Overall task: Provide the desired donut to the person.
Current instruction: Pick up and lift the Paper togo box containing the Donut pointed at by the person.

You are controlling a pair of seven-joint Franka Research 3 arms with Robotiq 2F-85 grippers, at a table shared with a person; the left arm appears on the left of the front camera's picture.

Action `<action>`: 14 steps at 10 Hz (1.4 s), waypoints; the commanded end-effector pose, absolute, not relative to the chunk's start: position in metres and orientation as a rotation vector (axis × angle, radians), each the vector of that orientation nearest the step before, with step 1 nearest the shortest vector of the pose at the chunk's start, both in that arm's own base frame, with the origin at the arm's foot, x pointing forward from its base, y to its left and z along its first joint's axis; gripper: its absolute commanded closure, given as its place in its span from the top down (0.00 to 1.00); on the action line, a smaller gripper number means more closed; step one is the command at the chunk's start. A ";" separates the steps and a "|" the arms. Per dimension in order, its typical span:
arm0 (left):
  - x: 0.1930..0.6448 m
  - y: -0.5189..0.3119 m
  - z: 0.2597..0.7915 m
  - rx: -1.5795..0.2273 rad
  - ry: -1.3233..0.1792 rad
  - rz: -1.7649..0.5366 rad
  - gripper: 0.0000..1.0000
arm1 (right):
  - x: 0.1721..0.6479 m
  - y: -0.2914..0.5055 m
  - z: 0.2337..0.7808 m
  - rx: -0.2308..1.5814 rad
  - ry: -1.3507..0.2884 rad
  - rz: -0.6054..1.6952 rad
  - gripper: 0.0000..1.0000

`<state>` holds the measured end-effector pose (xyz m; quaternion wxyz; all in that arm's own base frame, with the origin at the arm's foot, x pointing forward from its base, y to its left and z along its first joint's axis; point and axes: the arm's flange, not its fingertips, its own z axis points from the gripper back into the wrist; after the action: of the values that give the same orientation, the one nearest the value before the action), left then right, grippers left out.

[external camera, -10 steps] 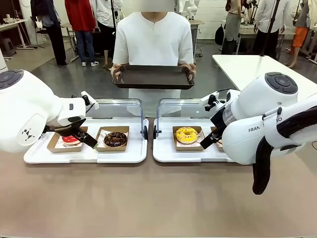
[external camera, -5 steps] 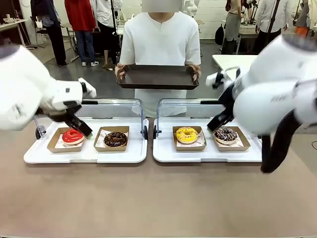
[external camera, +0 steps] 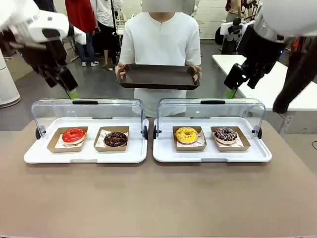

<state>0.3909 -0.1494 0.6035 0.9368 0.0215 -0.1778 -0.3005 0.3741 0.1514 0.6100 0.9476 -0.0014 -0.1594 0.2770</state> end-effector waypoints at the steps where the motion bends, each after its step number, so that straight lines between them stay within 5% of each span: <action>1: 0.404 -0.151 0.607 0.087 -0.352 -0.543 1.00 | 0.380 0.164 0.611 -0.047 -0.312 0.526 1.00; 8: 0.394 -0.150 0.605 0.050 -0.350 -0.599 1.00 | 0.376 0.157 0.614 -0.007 -0.320 0.554 1.00; 10: 0.404 -0.093 0.612 -0.492 -0.162 -0.938 1.00 | 0.382 0.092 0.602 0.303 -0.248 0.862 1.00; 12: 0.413 -0.044 0.620 -0.851 -0.266 -1.151 1.00 | 0.384 0.035 0.603 0.527 -0.313 1.101 1.00; 14: 0.425 0.005 0.624 -1.024 -0.356 -1.267 1.00 | 0.391 -0.023 0.601 0.690 -0.440 1.176 1.00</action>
<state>0.4042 -0.0084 0.6225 0.7584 -0.3323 -0.2219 -0.5150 0.3807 -0.0045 0.6020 0.7871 0.2558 -0.2226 0.5152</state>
